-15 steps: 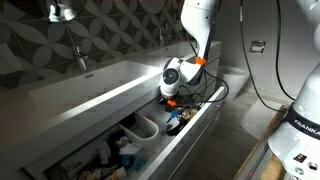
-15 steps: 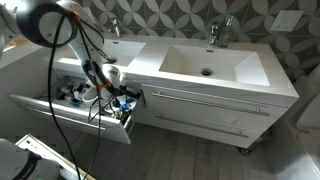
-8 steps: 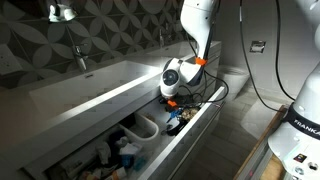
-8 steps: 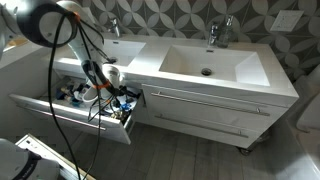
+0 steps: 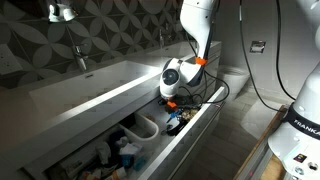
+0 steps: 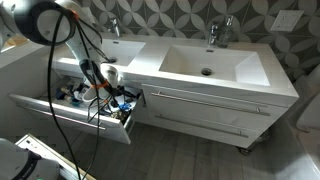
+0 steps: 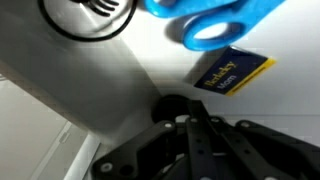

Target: Remove the black object from the open drawer and put it on the sink

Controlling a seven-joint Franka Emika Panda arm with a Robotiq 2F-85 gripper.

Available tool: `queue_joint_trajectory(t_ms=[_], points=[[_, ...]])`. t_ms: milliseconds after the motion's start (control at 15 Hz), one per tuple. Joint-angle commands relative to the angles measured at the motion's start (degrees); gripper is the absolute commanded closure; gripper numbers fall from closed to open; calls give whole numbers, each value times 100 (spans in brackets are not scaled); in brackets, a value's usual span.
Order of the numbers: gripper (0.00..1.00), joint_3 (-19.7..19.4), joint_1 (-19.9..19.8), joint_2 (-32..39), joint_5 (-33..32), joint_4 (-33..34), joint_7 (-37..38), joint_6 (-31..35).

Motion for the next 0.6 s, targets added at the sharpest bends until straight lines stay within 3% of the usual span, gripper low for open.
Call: queue_joint_trajectory(t_ms=[0,333,400,533], points=[[100,49,42,-568,88,-546,40,284],[100,69,99,-812,-15,-712,79,309],[76,53,110,-801,5,-695,57,302],[67,24,130,-727,8,-593,40,258]])
